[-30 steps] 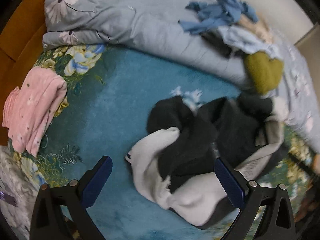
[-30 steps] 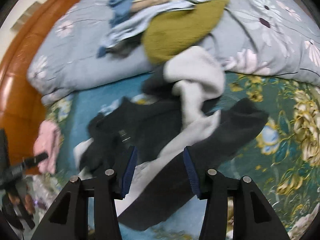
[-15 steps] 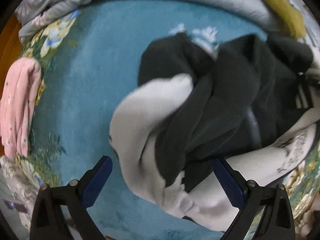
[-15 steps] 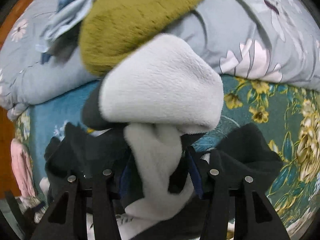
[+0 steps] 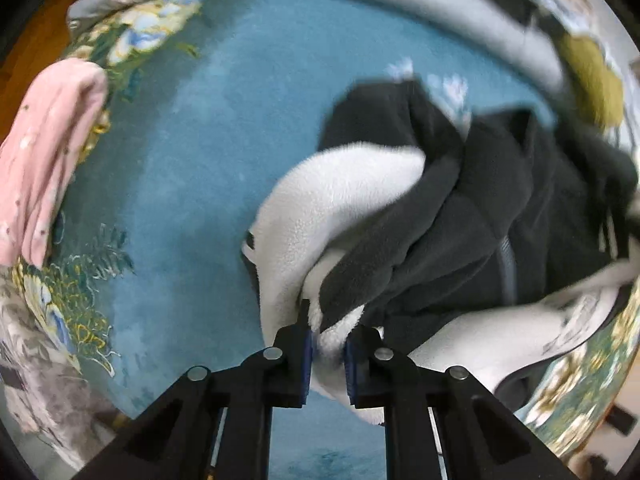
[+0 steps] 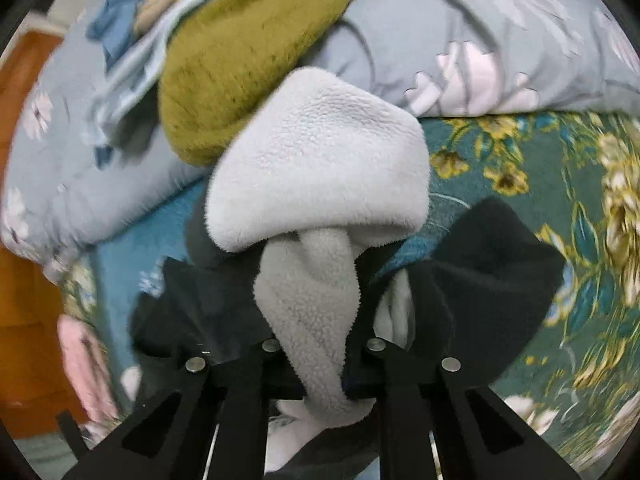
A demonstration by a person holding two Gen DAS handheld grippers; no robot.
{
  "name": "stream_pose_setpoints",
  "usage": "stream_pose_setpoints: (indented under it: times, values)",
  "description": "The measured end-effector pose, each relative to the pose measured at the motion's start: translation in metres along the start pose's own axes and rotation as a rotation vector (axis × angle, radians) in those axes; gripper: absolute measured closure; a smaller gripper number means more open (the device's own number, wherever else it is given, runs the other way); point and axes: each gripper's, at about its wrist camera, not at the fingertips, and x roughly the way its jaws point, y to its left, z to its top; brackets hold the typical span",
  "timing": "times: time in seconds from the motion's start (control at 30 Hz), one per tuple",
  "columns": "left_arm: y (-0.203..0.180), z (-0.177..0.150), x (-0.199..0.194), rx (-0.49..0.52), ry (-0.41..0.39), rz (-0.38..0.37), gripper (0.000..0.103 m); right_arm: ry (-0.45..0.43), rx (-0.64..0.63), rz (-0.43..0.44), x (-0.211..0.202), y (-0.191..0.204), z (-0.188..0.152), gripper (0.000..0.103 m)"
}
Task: Fold clothes
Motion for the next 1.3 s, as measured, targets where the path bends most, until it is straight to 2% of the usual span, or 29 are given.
stream_pose_setpoints:
  times: [0.1,0.23,0.43,0.57,0.67,0.87,1.07,1.17,1.3]
  values:
    - [0.010,0.013,-0.040,-0.042,-0.107,-0.042,0.090,-0.064,0.066,0.076,-0.032,-0.013,-0.018,0.093]
    - [0.017,0.039,-0.096,-0.047,-0.265,-0.120,0.090,-0.176,0.136,0.180,-0.088,-0.033,-0.039,0.093]
    - [0.006,0.071,-0.215,-0.009,-0.537,-0.276,0.090,-0.403,0.162,0.294,-0.196,-0.041,-0.030,0.093]
    - [0.006,0.073,-0.283,0.018,-0.674,-0.363,0.090,-0.548,0.135,0.348,-0.269,-0.051,-0.040,0.093]
    - [0.017,0.061,-0.307,0.015,-0.732,-0.407,0.090,-0.603,0.108,0.359,-0.301,-0.054,-0.063,0.093]
    - [0.035,0.018,-0.314,0.036,-0.728,-0.422,0.090,-0.606,0.113,0.395,-0.326,-0.066,-0.120,0.093]
    - [0.049,0.005,-0.300,0.035,-0.685,-0.355,0.090,-0.565,0.076,0.386,-0.334,-0.072,-0.148,0.093]
    - [0.050,0.013,-0.275,0.008,-0.623,-0.331,0.090,-0.515,0.096,0.346,-0.311,-0.080,-0.145,0.093]
    - [0.044,0.038,-0.223,-0.019,-0.501,-0.280,0.090,-0.410,0.110,0.260,-0.259,-0.086,-0.115,0.093]
